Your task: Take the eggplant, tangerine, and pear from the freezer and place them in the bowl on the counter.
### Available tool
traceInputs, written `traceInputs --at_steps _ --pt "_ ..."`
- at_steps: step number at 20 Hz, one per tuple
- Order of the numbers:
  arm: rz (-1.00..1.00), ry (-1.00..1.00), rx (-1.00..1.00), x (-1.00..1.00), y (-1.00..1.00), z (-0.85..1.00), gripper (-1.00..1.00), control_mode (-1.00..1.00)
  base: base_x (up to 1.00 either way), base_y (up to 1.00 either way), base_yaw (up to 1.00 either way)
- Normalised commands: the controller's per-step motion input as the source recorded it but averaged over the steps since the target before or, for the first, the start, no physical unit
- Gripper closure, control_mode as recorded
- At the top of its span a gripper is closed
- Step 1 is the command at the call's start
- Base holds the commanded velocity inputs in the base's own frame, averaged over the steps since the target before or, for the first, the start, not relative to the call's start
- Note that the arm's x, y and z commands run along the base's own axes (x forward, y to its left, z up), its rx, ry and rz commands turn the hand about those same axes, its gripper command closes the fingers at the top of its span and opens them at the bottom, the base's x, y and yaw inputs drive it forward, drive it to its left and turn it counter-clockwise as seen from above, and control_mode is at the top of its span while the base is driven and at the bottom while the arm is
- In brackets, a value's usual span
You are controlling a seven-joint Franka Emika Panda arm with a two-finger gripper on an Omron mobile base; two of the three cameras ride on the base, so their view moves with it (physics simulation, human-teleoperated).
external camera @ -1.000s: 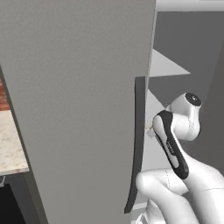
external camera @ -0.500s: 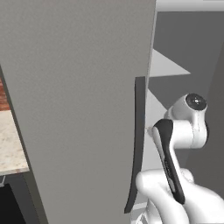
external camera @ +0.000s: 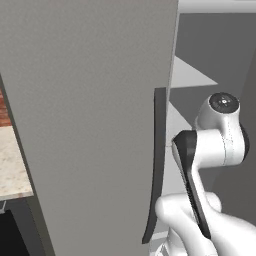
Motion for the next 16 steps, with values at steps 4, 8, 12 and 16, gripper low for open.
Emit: traceInputs --at_steps 4,8,12,16 --pt "-0.09 0.00 0.01 -0.70 0.02 0.29 1.00 -1.00 0.00 0.00 0.00" --pt "0.00 -0.03 0.00 -0.23 0.01 0.26 1.00 -1.00 0.00 0.00 0.00" --pt "0.10 -0.16 0.03 -0.12 0.11 0.16 1.00 -1.00 0.00 0.00 0.00" --pt "0.14 -0.24 0.09 -0.47 0.11 0.18 1.00 -1.00 0.00 0.00 0.00"
